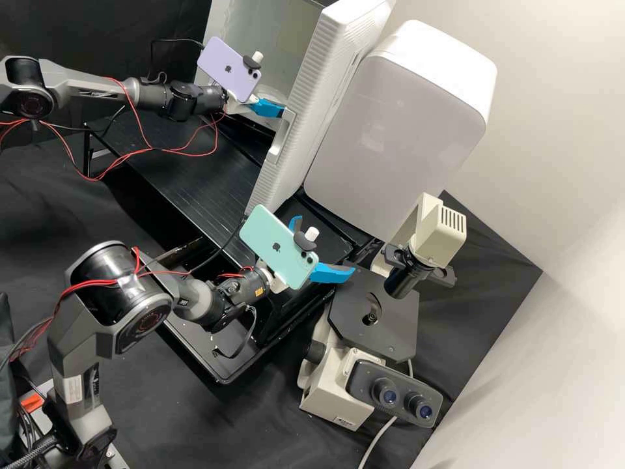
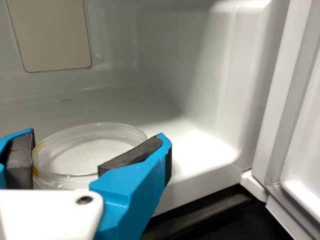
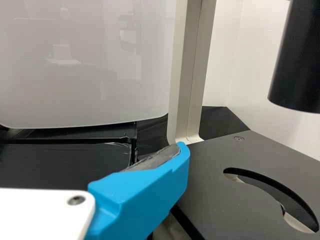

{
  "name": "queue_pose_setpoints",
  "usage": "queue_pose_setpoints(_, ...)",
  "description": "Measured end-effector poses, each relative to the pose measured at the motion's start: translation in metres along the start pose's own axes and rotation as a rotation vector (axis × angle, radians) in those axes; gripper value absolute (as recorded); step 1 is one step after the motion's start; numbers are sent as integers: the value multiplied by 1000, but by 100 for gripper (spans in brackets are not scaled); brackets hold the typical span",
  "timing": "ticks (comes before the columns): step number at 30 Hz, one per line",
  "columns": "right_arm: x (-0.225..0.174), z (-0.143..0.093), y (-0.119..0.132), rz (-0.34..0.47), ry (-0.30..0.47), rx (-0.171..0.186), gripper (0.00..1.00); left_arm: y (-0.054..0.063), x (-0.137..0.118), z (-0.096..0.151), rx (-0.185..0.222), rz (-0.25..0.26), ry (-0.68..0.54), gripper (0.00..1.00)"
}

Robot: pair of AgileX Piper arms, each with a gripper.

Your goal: Place the petri dish in the incubator

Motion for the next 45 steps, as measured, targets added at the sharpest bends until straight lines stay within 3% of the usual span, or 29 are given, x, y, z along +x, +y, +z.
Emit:
queue_pose_setpoints(18,0,0,0,0,0,0,100,-5,21,-16,-7,18,32,0)
queue_pose_setpoints(19,0,0,0,0,0,0,100,-5,21,-17,-6,17,35,100)
queue_pose_setpoints(30,0,0,0,0,0,0,100,-6,22,-18,-6,16,36,100)
queue_pose_setpoints(37,0,0,0,0,0,0,100,-5,16,-24,56,46,78,100)
queue_pose_setpoints(45,0,0,0,0,0,0,100,-9,0,-36,21,112,109,100)
